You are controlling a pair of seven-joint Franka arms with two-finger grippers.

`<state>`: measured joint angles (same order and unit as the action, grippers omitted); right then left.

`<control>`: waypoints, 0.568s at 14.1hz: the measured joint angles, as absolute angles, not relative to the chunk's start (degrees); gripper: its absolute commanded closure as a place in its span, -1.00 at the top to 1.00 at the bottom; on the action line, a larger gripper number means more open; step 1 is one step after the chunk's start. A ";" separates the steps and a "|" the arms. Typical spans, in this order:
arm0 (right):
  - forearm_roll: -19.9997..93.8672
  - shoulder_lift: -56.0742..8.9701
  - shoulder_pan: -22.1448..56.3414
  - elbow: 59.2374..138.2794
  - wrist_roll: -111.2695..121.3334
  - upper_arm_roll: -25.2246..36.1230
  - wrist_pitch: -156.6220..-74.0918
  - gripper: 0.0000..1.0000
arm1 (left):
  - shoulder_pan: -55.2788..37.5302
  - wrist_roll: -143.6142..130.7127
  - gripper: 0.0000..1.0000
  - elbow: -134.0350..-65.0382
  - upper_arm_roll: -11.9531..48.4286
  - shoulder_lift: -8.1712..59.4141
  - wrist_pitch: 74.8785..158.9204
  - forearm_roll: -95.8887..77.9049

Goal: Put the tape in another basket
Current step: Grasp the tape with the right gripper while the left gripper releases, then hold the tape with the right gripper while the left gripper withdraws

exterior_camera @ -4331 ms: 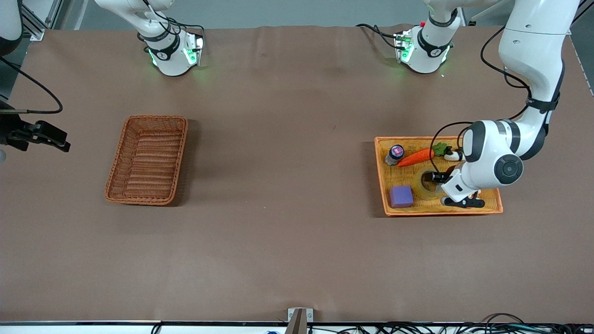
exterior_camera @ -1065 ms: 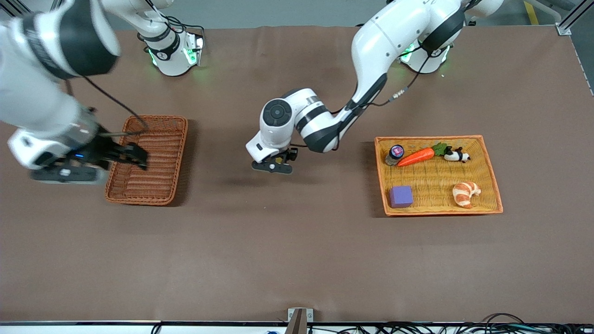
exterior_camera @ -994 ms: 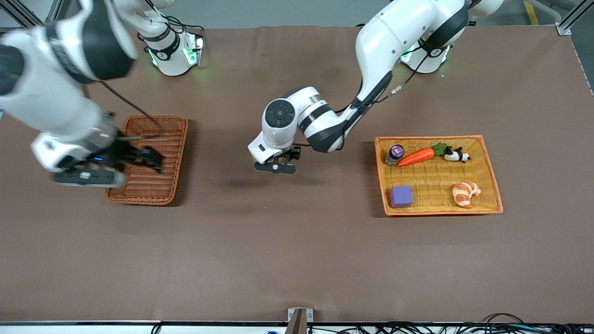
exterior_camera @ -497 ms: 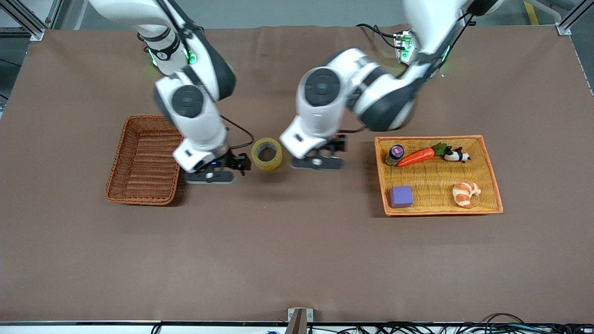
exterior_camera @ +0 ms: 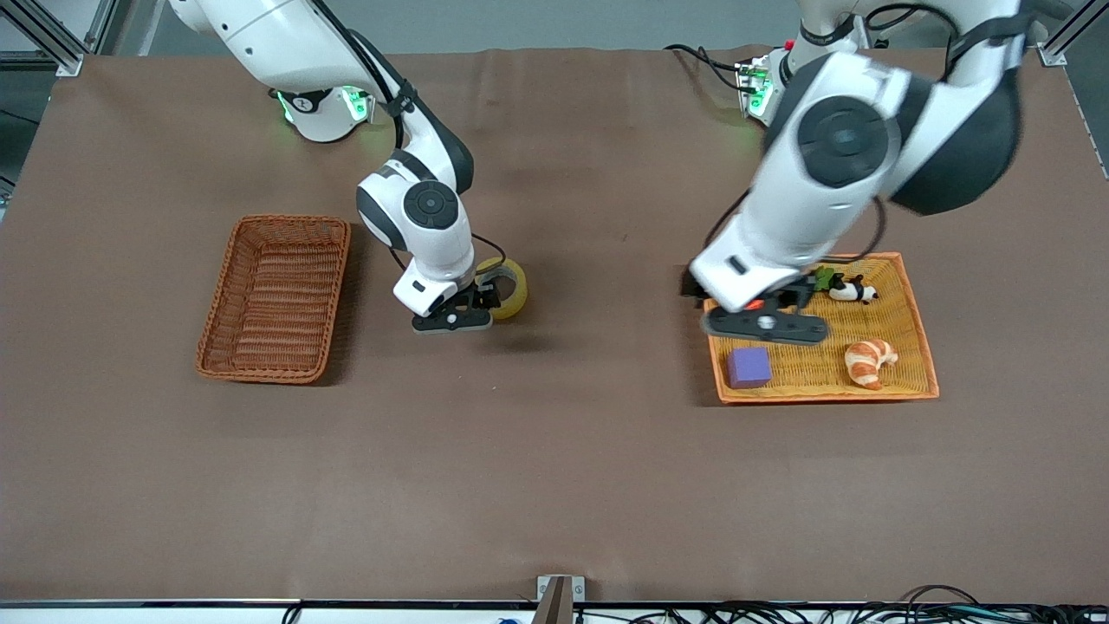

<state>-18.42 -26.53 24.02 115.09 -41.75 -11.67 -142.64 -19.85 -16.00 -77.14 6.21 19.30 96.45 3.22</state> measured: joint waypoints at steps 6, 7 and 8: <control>-18.99 -25.15 24.07 118.01 -42.57 -13.85 -144.70 1.00 | -16.84 -2.69 1.00 -79.51 -3.83 12.23 96.73 0.07; -18.99 -24.48 24.08 118.93 -42.72 -14.60 -144.78 1.00 | -15.03 0.42 1.00 -79.88 -3.90 11.27 96.74 -1.19; -18.99 -23.95 24.10 119.86 -43.29 -15.48 -144.87 1.00 | -12.92 3.56 1.00 -80.68 -3.96 10.17 96.75 -2.68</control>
